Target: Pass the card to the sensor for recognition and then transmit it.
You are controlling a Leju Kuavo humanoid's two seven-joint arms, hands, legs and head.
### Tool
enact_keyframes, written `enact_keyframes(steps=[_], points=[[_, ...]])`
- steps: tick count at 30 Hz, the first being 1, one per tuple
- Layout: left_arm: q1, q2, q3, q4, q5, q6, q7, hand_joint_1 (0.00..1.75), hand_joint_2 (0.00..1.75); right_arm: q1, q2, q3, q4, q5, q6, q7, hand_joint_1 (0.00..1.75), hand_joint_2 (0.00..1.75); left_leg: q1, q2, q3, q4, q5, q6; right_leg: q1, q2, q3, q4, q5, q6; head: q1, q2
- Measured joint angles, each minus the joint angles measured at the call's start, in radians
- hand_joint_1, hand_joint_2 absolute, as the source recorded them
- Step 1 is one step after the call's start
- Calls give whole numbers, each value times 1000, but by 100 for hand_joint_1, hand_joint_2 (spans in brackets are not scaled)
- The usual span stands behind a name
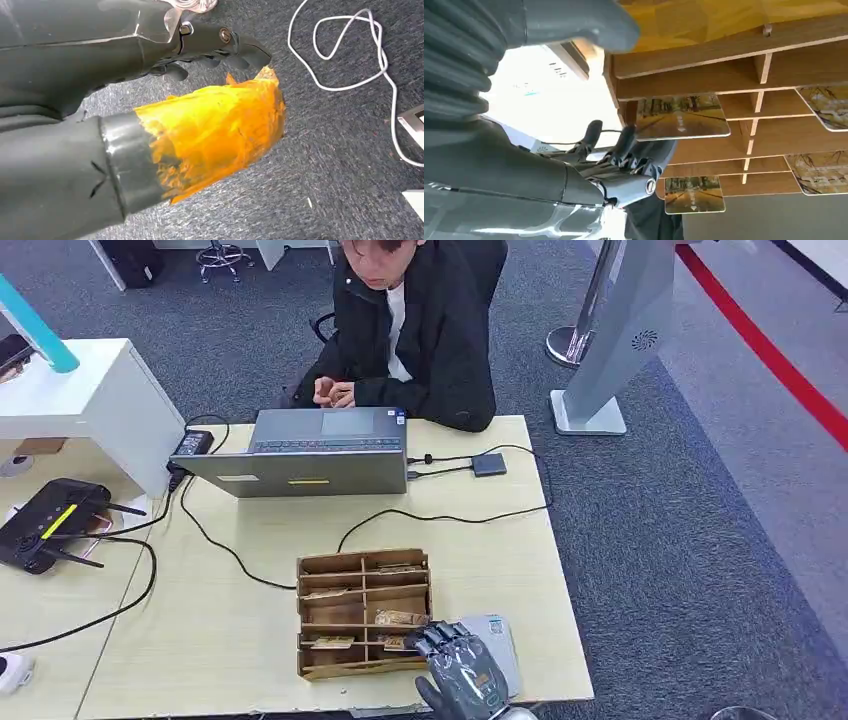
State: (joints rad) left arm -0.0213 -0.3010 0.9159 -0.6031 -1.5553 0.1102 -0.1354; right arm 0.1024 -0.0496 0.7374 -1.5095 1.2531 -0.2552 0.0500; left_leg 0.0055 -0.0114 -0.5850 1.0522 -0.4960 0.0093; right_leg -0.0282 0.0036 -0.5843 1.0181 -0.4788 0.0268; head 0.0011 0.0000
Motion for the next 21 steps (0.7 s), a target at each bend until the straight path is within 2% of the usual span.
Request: enact_keyframes(steps=[2,3,6,8,13,17,19,21], points=[[0,0,0,0,0,0,0,0,0,-6,0,3,0,0,-2,0,164,175,0,0,0,0,0,0,0,0,0,0,0,0,0,0],[0,0,0,0,0,0,0,0,0,-10,0,5,-1,2,11,-4,164,175,0,0,0,0,0,0,0,0,0,0,0,0,0,0],[-1,0,0,0,0,-3,0,0,0,-46,21,-12,-32,48,177,-72,164,175,0,2,2,0,0,0,0,2,0,0,0,0,0,0],[-5,0,0,0,0,-4,3,0,0,-59,53,-45,-50,74,246,-112,162,175,0,2,2,0,0,0,0,2,1,0,0,0,-1,0],[-5,0,0,0,0,-5,5,0,0,-54,86,-83,-71,99,249,-138,164,175,0,1,1,0,1,0,0,1,1,1,0,0,0,0],[-5,0,0,0,0,-5,5,0,0,-47,99,-100,-79,103,246,-149,162,175,0,1,1,0,1,0,0,1,0,0,0,0,0,0],[-5,0,0,0,0,-5,5,0,0,-46,103,-105,-79,108,244,-153,169,175,0,1,1,0,1,0,0,1,0,0,0,0,0,0],[-5,0,0,0,0,-5,5,0,0,-43,106,-109,-79,109,234,-158,168,175,0,1,1,0,1,0,0,1,0,0,0,0,0,0]])
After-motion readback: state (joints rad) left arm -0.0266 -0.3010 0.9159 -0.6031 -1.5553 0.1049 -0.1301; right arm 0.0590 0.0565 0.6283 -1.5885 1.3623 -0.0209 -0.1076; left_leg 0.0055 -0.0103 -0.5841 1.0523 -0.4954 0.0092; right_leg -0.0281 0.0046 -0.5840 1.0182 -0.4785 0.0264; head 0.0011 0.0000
